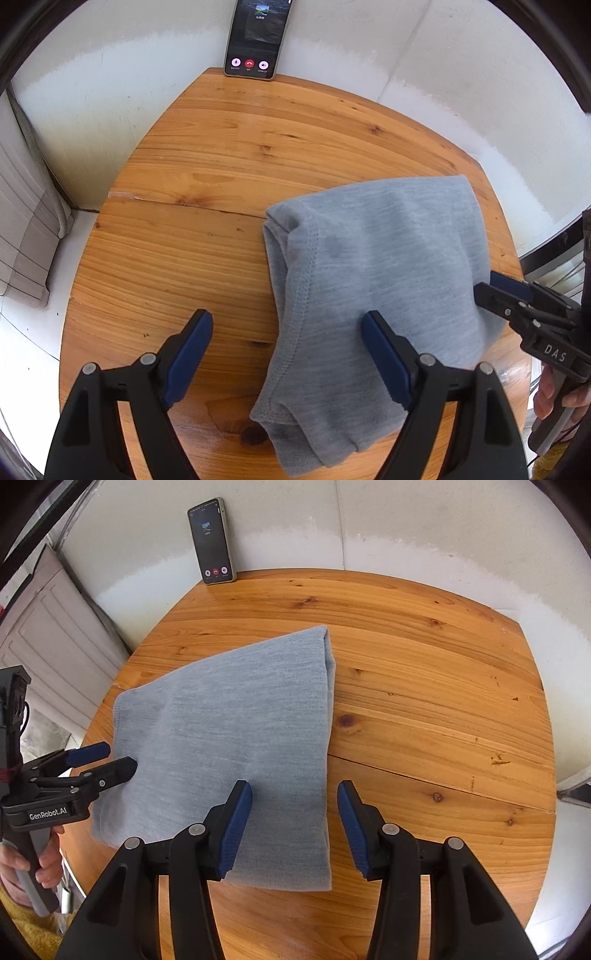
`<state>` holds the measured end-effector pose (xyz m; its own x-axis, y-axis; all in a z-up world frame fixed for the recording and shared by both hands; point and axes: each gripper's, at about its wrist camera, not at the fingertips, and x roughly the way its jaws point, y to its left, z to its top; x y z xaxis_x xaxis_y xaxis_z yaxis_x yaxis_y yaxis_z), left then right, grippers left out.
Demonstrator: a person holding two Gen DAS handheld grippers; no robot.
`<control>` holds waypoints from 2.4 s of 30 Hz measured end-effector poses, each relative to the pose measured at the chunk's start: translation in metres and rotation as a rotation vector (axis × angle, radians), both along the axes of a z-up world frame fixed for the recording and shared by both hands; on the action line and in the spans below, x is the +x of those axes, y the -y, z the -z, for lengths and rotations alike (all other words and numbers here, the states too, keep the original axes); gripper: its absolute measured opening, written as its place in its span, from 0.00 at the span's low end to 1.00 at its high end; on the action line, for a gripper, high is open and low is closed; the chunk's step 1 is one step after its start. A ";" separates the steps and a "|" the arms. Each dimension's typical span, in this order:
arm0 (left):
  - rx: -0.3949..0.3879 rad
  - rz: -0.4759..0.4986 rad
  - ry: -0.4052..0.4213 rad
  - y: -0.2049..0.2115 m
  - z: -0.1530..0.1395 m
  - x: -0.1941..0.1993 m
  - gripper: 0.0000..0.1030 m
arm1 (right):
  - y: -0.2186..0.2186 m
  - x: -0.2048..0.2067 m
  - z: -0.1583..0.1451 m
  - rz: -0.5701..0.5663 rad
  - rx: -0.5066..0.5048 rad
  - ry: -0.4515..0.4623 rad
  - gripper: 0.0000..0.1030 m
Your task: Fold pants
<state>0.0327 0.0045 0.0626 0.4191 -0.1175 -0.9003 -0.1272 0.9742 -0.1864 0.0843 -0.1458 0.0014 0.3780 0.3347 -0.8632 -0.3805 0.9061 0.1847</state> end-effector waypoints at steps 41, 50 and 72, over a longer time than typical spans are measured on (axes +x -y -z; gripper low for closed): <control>-0.075 0.227 0.168 0.069 -0.049 0.085 0.26 | 0.063 0.012 -0.035 0.096 0.224 0.129 0.18; -0.049 0.269 0.228 0.106 -0.051 0.160 0.26 | 0.107 0.080 -0.050 0.158 0.205 0.187 0.18; 0.051 0.295 0.303 0.126 -0.049 0.187 0.42 | 0.140 0.108 -0.049 0.283 0.093 0.276 0.23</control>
